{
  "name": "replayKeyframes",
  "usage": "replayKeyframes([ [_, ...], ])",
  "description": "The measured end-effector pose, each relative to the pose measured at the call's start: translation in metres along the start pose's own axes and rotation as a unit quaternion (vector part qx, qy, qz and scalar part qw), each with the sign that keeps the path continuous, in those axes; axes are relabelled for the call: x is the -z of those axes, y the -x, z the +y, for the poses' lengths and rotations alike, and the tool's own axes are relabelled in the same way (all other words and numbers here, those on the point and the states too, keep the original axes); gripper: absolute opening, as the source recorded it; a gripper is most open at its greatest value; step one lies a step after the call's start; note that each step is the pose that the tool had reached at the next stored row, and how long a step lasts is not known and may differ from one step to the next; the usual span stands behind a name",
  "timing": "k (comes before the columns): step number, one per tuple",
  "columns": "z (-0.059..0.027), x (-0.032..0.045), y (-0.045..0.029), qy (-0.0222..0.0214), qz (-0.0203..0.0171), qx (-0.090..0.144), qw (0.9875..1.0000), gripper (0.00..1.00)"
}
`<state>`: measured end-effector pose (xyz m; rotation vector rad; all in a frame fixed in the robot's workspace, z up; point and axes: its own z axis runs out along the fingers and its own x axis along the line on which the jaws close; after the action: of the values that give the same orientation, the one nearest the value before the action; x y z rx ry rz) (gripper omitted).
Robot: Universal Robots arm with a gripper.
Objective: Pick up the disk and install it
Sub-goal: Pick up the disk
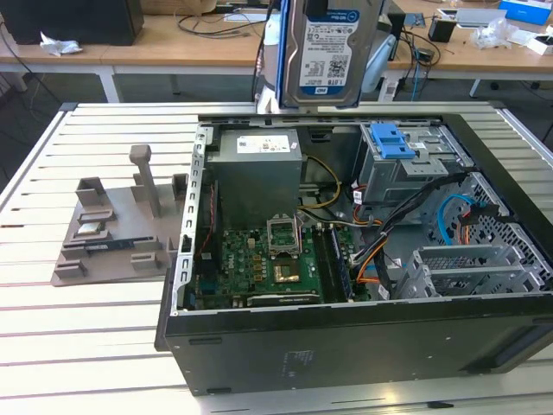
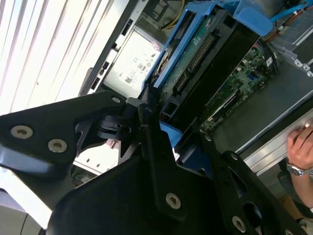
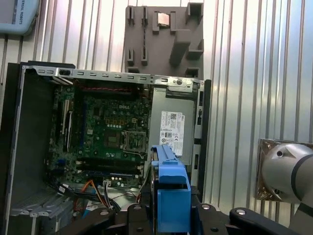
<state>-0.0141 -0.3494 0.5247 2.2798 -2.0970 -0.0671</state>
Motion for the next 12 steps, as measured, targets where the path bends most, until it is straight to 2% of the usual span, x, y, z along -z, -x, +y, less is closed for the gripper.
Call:
replayKeyframes([
  [8, -0.0015, 0.0001, -0.0164, 0.0002, 0.0, 0.0, 1.0, 0.36],
  [12, -0.002, 0.0002, -0.0218, 0.0003, 0.0, 0.0, 1.0, 0.36],
])
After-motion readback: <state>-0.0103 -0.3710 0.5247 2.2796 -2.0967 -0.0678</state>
